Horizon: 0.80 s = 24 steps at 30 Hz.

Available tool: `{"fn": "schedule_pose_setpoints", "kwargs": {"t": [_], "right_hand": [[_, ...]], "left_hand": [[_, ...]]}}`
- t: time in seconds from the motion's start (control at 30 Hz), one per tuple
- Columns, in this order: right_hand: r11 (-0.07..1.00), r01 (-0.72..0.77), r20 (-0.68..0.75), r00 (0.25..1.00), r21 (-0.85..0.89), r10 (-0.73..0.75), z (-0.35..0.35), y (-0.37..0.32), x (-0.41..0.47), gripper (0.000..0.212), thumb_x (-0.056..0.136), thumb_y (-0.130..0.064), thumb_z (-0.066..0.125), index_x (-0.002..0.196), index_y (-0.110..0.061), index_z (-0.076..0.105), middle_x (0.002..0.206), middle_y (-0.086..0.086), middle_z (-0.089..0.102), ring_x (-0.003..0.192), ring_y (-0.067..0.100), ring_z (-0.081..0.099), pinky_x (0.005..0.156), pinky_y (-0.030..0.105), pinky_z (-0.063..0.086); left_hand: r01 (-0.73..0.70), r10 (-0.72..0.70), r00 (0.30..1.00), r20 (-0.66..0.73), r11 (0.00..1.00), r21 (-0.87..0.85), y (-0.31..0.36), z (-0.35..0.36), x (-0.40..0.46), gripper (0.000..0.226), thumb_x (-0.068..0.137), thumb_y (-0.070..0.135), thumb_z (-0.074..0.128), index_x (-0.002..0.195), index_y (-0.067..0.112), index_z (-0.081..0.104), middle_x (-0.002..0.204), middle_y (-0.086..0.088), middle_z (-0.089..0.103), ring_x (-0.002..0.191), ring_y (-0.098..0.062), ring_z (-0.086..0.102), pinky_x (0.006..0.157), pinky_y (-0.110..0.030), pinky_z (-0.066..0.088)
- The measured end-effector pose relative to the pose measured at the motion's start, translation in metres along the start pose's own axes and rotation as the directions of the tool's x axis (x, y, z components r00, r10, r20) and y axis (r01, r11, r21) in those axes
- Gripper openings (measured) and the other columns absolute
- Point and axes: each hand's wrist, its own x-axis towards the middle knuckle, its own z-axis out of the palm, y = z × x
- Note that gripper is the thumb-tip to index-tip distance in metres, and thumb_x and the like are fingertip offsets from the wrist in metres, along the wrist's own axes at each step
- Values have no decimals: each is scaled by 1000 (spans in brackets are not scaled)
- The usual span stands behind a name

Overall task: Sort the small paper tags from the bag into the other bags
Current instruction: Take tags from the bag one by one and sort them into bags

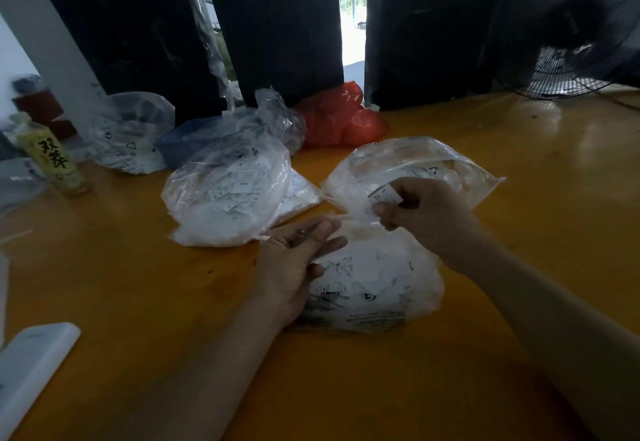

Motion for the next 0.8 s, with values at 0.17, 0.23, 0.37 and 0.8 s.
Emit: {"fn": "schedule_pose_setpoints", "kwargs": {"t": [0.17,0.23,0.37,0.8], "right_hand": [[986,-15,-42,999,166,22,1,-9,-5,11,88,-32,78,80,-26,73,81,13,68,69,37,57,68,40,46],[979,-13,-36,999,202,20,2,-11,-6,7,92,-28,74,87,-23,73,88,12,72,80,44,64,76,45,55],[987,-15,-13,1000,161,17,7,-8,-6,4,95,-20,71,95,-16,71,88,1,76,82,19,75,85,43,61],[953,162,-1,986,-255,-168,13,-5,-7,10,96,-29,69,103,-35,66,82,-19,67,74,-3,65,64,16,51]], "left_hand": [[20,-20,1000,24,1000,-4,2,-3,0,19,75,21,82,94,21,82,114,-8,79,102,-24,77,39,-14,43],[18,-18,999,33,1000,-6,2,-4,0,20,75,21,83,94,21,81,114,-8,79,105,-25,77,41,-14,44],[17,-17,999,28,1000,-21,0,-4,3,33,74,20,83,106,13,74,113,-8,79,106,-24,76,49,-15,50],[43,-32,997,68,984,-173,-6,-8,11,42,74,9,80,112,-3,69,111,-19,77,102,-30,77,81,-26,63]]}}
